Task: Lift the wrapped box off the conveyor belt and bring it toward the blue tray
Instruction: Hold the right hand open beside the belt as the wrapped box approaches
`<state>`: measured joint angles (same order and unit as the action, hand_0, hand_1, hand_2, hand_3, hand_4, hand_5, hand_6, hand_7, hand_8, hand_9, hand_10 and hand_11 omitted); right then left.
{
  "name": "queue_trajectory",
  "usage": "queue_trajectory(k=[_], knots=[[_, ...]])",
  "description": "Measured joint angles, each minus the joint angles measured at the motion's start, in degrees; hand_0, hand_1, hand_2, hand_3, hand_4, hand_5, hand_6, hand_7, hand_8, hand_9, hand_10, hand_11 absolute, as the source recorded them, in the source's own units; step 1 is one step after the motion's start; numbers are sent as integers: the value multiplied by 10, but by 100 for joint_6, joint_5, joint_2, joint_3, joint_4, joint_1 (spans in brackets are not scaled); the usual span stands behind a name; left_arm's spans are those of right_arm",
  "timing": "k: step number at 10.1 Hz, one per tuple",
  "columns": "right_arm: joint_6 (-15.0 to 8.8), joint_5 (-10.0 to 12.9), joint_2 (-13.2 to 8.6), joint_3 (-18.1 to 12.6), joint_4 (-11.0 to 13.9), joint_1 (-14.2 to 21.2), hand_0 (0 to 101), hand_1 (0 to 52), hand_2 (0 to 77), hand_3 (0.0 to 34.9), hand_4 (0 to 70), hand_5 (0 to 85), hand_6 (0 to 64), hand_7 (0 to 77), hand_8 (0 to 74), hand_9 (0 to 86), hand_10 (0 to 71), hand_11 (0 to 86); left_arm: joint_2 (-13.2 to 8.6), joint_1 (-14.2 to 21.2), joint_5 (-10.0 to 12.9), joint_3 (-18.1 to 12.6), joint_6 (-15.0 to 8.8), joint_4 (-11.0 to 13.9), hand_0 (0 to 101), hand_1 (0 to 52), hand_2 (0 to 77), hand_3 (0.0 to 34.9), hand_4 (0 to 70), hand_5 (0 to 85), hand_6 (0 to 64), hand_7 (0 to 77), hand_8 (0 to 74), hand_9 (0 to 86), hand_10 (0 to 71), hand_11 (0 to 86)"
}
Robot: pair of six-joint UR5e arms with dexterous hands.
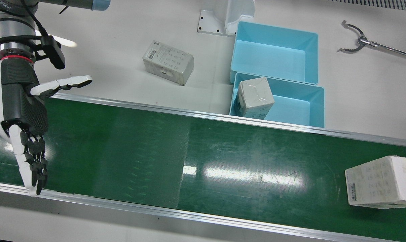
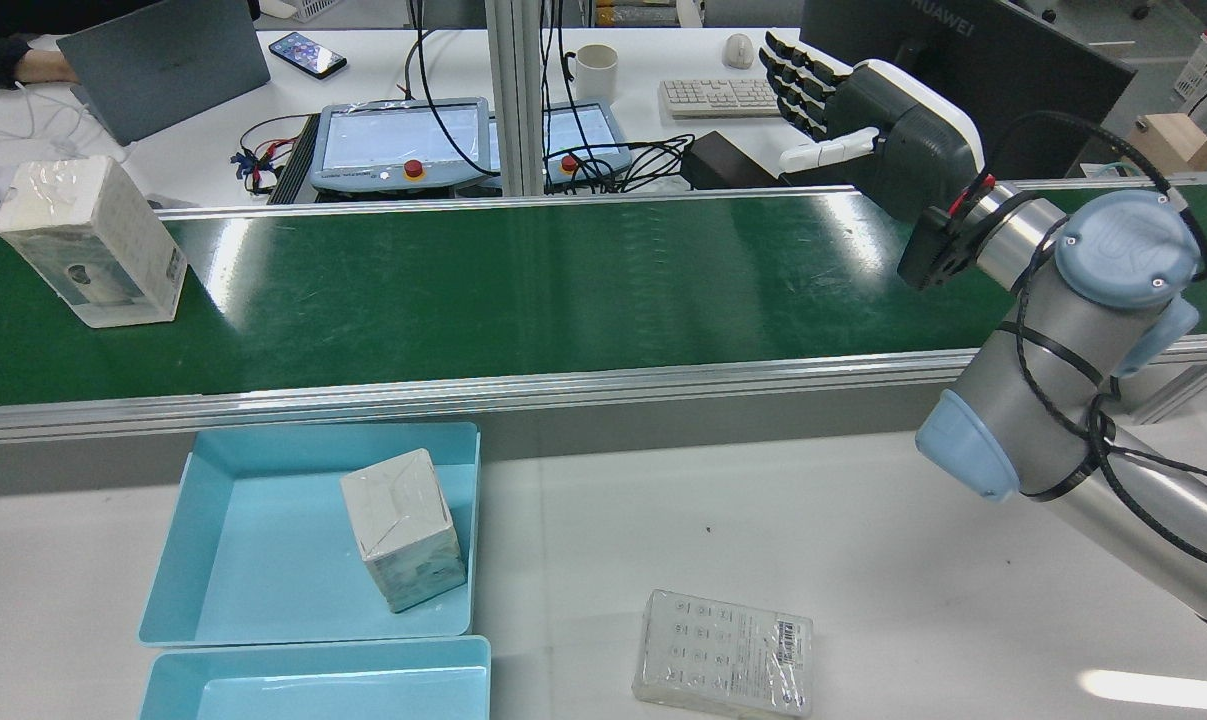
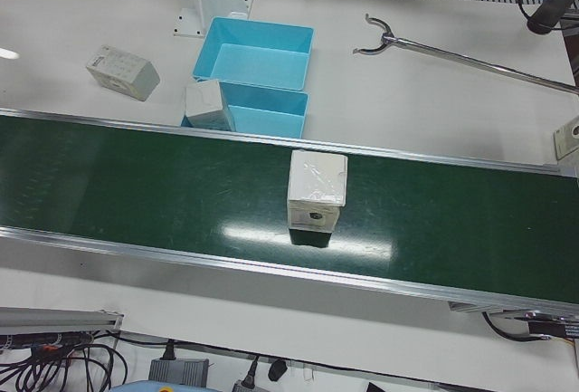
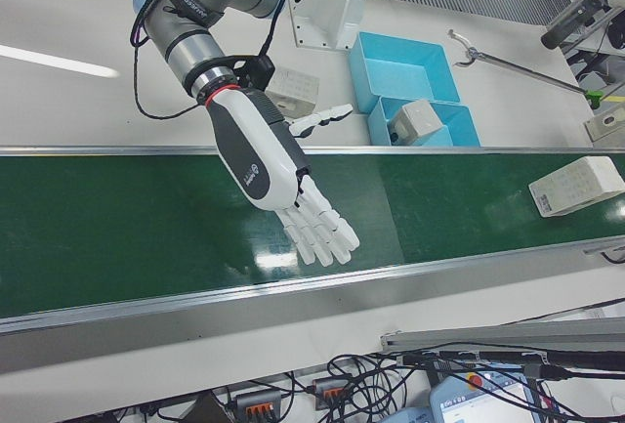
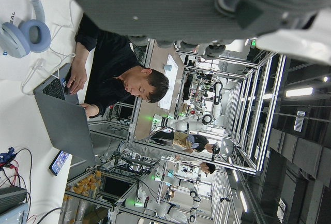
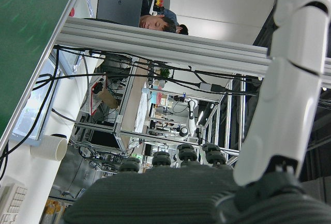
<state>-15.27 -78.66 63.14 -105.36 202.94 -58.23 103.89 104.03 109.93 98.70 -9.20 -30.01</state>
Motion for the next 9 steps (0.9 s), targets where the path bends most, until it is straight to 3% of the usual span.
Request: queue_trajectory(k=[2,9], knots=[[5,2,-1,-48,0,7,437,109,93,67,5,44,0,5,27,16,5,22,0,0,0,0,0,0,0,0,5,0,0,11,0,0,0,0,0,0],[65,1,2,-159,0,14,430,93,87,80,5,65,0,5,27,16,5,22,0,0,0,0,0,0,0,0,11,0,0,11,0,0,0,0,5,0]])
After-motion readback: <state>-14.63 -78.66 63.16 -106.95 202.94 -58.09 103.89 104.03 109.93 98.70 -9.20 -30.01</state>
